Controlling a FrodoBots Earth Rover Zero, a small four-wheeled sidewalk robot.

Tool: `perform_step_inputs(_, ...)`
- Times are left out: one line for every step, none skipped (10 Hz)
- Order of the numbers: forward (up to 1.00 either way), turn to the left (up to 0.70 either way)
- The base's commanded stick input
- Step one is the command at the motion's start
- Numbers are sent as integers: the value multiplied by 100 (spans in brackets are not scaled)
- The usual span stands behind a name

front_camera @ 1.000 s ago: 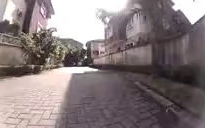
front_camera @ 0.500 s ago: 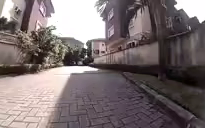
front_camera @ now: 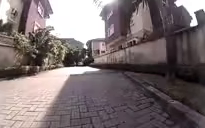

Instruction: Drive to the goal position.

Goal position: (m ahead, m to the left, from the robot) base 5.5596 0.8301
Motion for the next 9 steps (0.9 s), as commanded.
perform_step_inputs(69,3)
perform_step_inputs(69,3)
perform_step_inputs(69,3)
perform_step_inputs(69,3)
perform_step_inputs(69,3)
perform_step_inputs(69,3)
perform_step_inputs(69,3)
perform_step_inputs(69,3)
perform_step_inputs(69,3)
